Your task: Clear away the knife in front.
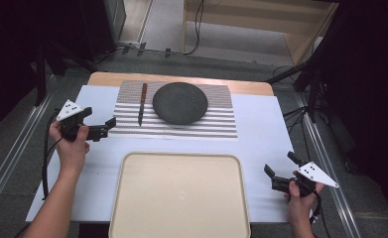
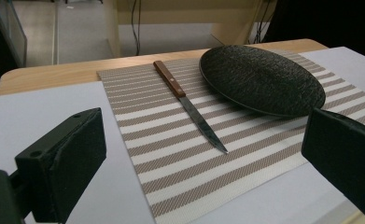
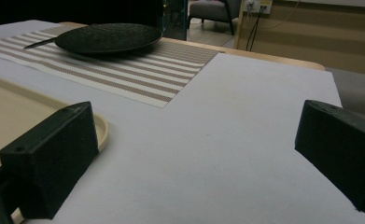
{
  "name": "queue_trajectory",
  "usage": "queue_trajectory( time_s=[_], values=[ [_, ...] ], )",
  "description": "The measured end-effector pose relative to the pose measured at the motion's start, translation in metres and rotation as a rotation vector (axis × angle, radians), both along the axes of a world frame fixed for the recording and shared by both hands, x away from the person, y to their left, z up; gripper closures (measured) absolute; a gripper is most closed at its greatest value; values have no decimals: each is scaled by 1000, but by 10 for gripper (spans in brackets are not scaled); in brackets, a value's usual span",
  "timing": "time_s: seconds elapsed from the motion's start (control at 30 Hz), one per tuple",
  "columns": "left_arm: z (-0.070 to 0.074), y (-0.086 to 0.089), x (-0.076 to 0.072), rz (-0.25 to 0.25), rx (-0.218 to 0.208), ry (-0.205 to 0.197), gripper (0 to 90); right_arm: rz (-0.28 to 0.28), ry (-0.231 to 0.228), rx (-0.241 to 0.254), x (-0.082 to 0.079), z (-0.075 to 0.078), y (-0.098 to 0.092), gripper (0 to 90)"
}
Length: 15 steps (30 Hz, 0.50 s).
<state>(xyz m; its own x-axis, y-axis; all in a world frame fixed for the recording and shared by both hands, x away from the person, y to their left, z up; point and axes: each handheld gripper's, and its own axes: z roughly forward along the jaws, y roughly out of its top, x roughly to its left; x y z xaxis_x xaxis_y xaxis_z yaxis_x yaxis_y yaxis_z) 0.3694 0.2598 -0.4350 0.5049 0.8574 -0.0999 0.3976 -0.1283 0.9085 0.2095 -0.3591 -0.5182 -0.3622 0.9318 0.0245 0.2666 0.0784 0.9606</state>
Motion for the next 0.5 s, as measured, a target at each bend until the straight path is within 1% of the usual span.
queue_trajectory(
  time_s=[0.1,0.13,0.17,0.23,0.37,0.5],
  values=[
    [-1,-5,8,-3,-5,13,0,0,1,0,0,0,0,0],
    [-3,-9,14,-6,-2,26,0,1,0,-1,0,0,0,0],
    [-3,-9,14,-6,-2,26,0,2,0,0,0,0,0,0],
    [-5,-14,20,-11,-3,36,0,3,-1,0,0,0,0,0],
    [-5,-20,30,-7,-25,50,19,7,-4,5,0,0,-1,0],
    [-4,-24,39,-13,-43,60,19,3,0,5,0,0,0,0]
  ],
)
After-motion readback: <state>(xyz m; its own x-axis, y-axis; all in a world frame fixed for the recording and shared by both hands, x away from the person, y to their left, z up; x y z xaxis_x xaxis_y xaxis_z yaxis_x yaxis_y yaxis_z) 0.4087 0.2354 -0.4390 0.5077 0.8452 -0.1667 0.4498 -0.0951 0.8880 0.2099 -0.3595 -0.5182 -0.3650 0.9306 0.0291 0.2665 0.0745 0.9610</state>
